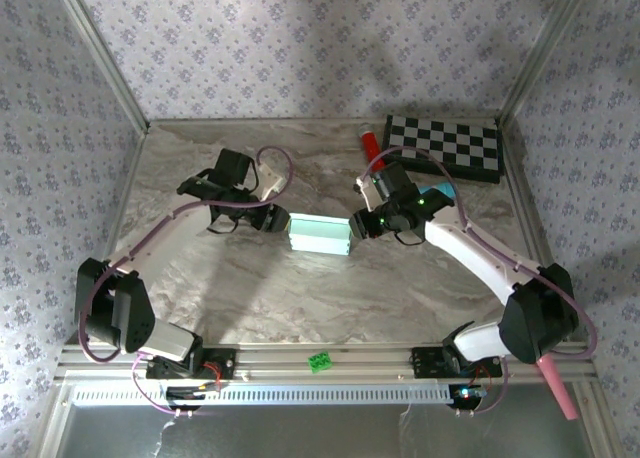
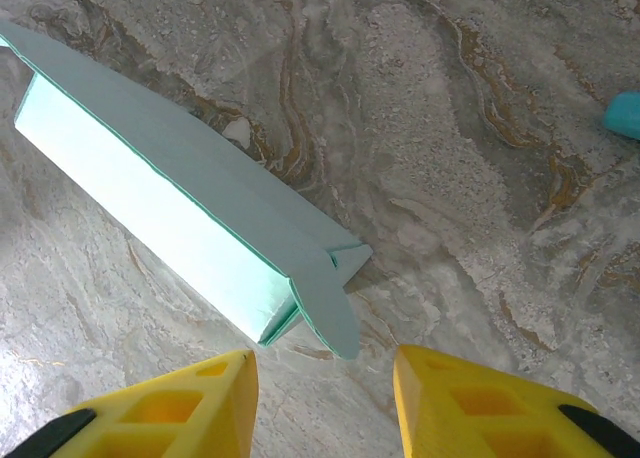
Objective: Fold the paper box
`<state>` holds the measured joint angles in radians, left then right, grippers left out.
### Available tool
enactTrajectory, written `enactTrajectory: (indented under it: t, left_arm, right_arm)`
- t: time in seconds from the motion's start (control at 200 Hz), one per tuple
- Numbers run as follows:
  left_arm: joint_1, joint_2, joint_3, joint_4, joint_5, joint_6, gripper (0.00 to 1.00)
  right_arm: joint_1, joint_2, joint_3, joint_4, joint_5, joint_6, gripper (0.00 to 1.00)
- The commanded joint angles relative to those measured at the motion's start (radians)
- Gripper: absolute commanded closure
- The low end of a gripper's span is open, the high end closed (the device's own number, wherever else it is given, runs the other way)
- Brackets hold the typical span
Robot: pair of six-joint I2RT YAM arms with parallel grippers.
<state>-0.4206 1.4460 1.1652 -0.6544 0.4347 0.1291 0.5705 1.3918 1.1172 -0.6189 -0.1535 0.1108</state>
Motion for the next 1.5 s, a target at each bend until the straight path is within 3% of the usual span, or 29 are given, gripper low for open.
enactTrajectory:
  t: [0.0, 0.66, 1.494]
  left_arm:
    - [0.006, -0.03, -0.01, -0.004, 0.041, -0.003, 0.47]
    - [0.005, 0.03, -0.04, 0.098, 0.06, -0.054, 0.48]
    - [0.002, 0.056, -0.061, 0.124, 0.083, -0.098, 0.61]
  right_arm:
    - [0.007, 0.017, 0.0, 0.007, -0.026, -0.012, 0.58]
    - [0.006, 0.043, -0.021, 0.048, -0.002, 0.009, 0.61]
    - [0.005, 0.056, -0.034, 0.024, 0.024, 0.025, 0.69]
